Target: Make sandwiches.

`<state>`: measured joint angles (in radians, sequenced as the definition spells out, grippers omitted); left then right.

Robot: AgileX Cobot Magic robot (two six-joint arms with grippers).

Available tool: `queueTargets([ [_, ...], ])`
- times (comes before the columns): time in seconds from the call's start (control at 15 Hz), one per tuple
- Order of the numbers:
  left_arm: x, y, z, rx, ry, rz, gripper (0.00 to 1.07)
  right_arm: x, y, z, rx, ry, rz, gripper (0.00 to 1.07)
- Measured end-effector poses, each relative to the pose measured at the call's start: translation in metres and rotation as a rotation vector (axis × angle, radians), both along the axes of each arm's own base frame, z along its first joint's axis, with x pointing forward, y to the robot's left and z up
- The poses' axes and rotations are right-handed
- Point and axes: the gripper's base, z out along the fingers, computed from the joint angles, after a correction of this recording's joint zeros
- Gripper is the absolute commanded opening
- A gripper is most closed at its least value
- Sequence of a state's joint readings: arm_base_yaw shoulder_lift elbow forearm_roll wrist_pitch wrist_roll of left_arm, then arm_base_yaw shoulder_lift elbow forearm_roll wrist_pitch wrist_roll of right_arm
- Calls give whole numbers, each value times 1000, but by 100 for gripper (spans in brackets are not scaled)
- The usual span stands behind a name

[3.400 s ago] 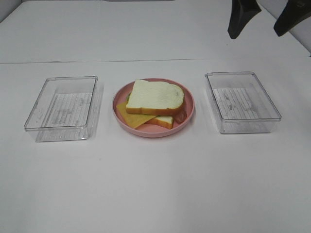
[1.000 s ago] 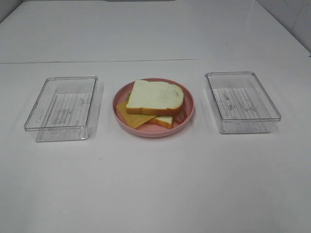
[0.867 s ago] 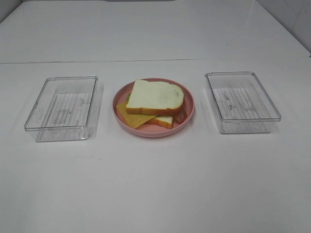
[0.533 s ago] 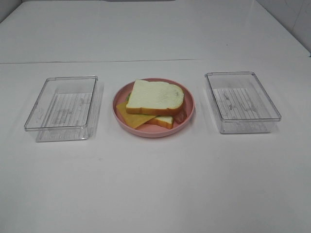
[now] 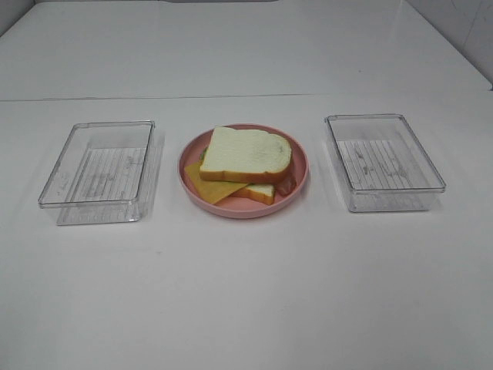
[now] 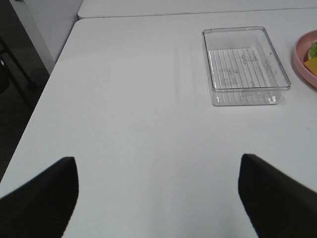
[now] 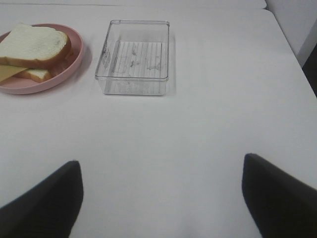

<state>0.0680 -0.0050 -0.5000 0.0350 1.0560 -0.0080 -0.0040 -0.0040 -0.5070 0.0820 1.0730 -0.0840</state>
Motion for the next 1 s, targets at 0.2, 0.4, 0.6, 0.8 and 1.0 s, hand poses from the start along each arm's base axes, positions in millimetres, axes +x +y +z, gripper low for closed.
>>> queueTargets([
  [0.2,0,0,0,1,0,0,84,-1,0,0,0,-4,0,83],
  [0.4,0,0,0,1,0,0,84,-1,0,0,0,-4,0,83],
  [0.6,0,-2,0,-17,-1,-20,84,-1,0,0,0,-4,0,83],
  [0.8,0,-4,0,-12,-1,-42,84,-1,0,0,0,-4,0,83],
  [1.0,0,-4,0,-15,-1,-42,84,-1,0,0,0,-4,0,83],
])
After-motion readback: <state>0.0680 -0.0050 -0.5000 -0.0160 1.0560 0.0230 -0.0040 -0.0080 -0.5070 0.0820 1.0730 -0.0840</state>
